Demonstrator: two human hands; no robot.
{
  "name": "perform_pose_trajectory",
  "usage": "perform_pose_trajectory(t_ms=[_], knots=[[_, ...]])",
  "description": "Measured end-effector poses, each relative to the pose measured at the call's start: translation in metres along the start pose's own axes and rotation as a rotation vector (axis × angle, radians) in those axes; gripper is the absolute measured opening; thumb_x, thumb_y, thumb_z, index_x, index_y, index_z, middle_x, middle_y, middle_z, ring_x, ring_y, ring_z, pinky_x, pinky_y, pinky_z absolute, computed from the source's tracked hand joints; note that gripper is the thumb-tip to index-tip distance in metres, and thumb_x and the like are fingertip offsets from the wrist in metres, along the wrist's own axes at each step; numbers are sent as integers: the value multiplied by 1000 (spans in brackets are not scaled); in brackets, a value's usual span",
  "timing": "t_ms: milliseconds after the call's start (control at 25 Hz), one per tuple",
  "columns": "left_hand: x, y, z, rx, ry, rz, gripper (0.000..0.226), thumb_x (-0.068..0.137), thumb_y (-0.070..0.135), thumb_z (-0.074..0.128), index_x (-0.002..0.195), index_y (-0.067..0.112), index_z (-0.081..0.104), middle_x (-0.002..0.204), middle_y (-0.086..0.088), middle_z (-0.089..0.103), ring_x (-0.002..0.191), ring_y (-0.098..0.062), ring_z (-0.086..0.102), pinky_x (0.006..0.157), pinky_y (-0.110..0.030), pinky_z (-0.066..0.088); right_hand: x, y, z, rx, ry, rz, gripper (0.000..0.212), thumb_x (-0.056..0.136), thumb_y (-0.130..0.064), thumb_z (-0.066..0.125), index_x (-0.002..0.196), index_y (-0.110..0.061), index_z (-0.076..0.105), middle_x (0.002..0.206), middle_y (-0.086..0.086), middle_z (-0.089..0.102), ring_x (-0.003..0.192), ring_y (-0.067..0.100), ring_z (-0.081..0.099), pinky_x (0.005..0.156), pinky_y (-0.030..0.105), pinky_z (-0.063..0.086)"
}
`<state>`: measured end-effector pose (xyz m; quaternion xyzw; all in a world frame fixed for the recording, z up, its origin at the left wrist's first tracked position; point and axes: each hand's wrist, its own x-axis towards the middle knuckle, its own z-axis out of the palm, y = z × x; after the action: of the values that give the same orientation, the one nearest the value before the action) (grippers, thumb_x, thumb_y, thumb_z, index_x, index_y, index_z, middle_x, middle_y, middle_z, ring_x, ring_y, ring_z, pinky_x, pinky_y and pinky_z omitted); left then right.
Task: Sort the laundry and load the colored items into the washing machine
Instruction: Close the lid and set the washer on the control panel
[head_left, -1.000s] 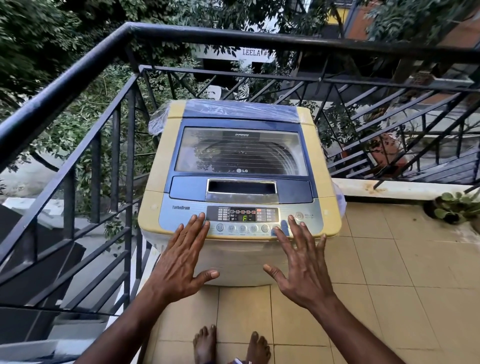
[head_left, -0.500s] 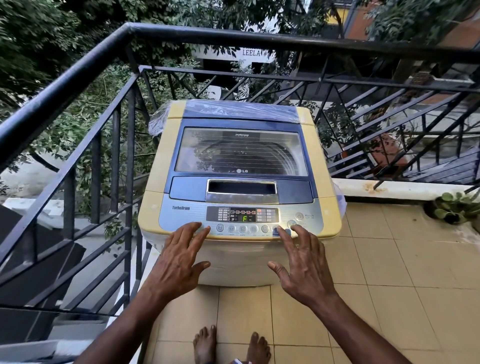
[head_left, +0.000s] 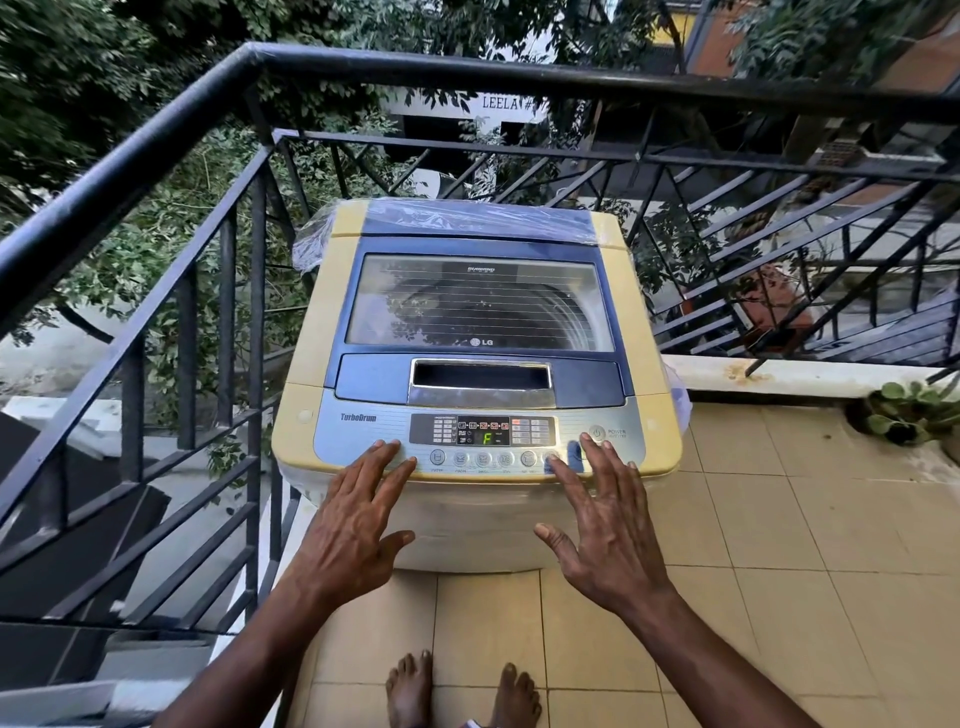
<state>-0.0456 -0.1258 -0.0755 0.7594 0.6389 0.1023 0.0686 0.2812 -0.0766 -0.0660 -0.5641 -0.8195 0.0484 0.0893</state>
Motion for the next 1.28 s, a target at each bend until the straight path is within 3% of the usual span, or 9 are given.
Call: perform_pose_trajectory(t_ms=[480, 880, 1280], knots=[[-1, 0, 1, 0, 0, -7, 92, 78, 50, 73, 155, 19, 34, 164, -9, 25, 152, -28, 25, 121, -43, 29, 0, 0, 3, -13, 11, 5, 78, 87, -66, 52, 156, -37, 31, 169, 1, 12, 158, 21, 8, 123, 60, 19], [-1, 4, 0, -27, 39, 0, 93, 73, 42, 82, 152, 16, 41, 161, -11, 31, 149, -31, 31, 118, -46, 34, 6, 1, -11, -197, 17, -13, 73, 86, -73, 46, 152, -44, 38, 172, 3, 9, 158, 27, 11, 121, 67, 10], [-3, 1, -3, -20, 49, -12, 96, 74, 44, 81, 154, 15, 37, 163, -10, 28, 152, -28, 25, 119, -42, 30, -2, 1, -6, -1, 62, 98, 92, 87, -72, 43, 162, -26, 15, 172, -3, 0, 159, 21, 5, 123, 64, 8]])
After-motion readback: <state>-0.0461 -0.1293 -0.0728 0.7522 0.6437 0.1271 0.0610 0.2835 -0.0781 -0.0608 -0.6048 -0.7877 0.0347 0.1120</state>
